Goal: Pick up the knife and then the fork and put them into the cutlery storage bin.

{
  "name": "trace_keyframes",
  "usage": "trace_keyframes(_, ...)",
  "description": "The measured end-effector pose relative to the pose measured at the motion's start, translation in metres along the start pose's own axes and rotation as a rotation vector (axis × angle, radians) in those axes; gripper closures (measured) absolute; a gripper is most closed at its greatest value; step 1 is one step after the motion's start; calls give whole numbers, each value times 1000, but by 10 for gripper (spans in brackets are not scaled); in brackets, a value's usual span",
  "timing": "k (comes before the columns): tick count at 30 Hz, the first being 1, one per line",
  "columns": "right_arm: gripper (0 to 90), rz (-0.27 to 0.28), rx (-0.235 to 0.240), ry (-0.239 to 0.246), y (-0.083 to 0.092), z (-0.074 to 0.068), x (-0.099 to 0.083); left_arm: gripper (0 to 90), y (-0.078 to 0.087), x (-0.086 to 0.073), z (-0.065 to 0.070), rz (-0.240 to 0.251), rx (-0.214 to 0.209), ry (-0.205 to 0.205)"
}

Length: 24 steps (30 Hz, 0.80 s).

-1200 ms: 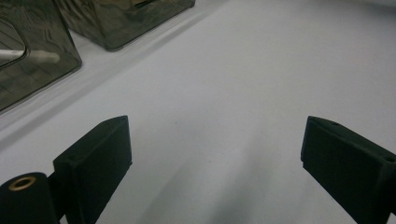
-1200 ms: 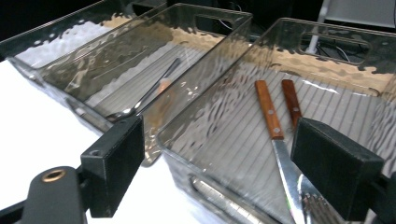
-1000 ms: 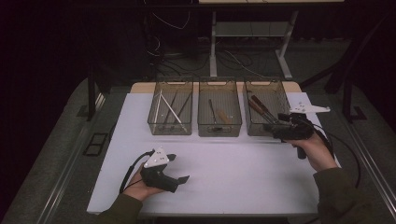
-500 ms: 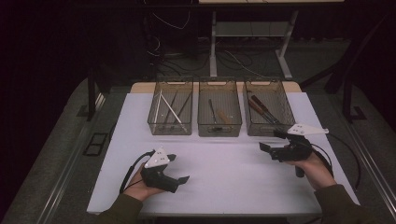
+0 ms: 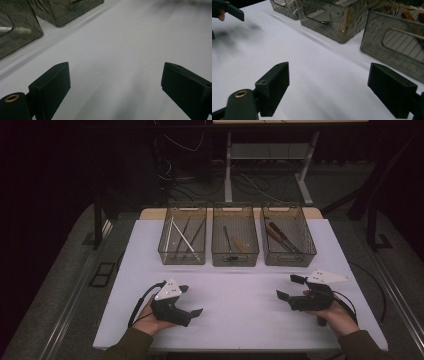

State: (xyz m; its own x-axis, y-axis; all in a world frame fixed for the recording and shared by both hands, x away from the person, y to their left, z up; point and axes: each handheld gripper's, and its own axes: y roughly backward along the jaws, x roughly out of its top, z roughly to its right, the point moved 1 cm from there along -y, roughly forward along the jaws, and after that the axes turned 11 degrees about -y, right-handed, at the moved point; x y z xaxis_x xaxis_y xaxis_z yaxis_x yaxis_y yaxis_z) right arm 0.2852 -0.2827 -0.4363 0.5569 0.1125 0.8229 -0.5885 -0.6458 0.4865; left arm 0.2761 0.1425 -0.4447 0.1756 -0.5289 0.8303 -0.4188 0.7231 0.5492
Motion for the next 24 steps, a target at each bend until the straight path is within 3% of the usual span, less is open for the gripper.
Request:
trace_keyframes(14, 177, -46, 14, 14, 5, -8, -22, 73, 1, 0, 0, 1, 1, 0)
trace_keyframes(24, 177, -104, 25, 61, 1, -11, -28, 73, 0, 0, 1, -4, -1, -5)
